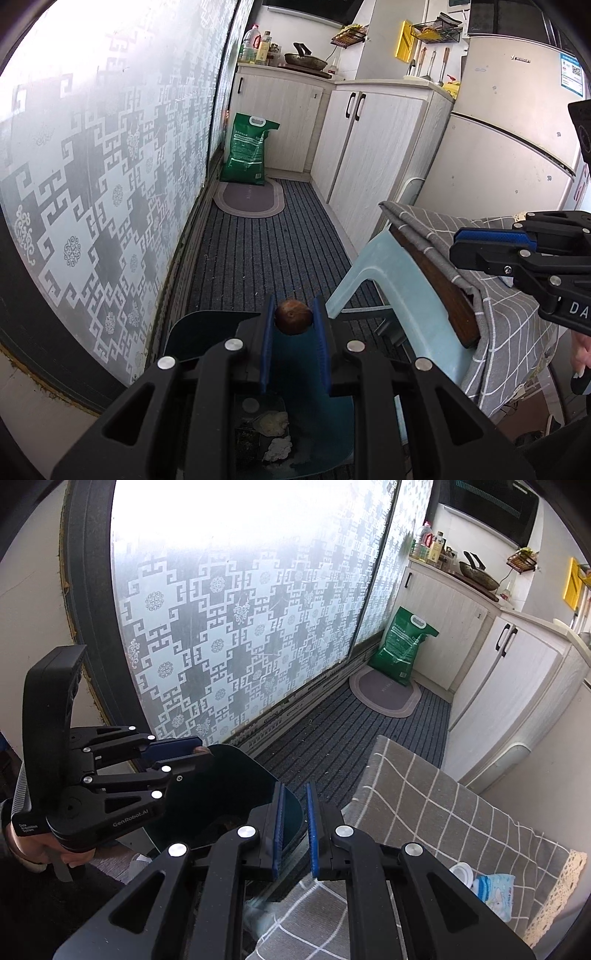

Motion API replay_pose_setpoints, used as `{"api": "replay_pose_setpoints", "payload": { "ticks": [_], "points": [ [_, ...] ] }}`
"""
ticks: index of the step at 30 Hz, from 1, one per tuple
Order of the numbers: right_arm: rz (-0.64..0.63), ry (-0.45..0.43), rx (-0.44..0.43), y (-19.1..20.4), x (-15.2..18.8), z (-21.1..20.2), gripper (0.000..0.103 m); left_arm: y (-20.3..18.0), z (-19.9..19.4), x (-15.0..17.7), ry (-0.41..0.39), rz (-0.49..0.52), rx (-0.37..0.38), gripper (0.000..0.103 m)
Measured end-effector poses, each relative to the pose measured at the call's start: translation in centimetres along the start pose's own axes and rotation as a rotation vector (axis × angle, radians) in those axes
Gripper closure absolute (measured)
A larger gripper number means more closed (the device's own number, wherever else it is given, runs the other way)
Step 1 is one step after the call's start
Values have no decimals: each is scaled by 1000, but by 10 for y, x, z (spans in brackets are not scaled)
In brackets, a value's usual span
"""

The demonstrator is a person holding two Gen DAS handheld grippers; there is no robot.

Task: Collect trash
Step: 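Carry the brown egg over the teal bin with the left tool, then open the left tool to drop the brown egg into the bin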

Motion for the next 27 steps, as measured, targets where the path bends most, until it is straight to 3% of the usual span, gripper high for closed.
{"api": "replay_pose_setpoints", "payload": {
  "ticks": [17, 27],
  "points": [
    [-43, 76, -72, 38, 4, 43, 92, 23, 30, 37, 159, 5, -51, 81],
    [2, 134, -129, 46, 11, 67, 92, 34, 46, 64, 257, 28, -89, 79]
  ]
}}
Point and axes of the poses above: each gripper's, at about its wrist camera, not at the fingertips, and z roughly the way its jaws point, y to its left, x to its underside, the point moved 5 cm from there along z, roughly the way its jaws point, and after that the axes turned 3 degrees about x, right-handed, at the moved point
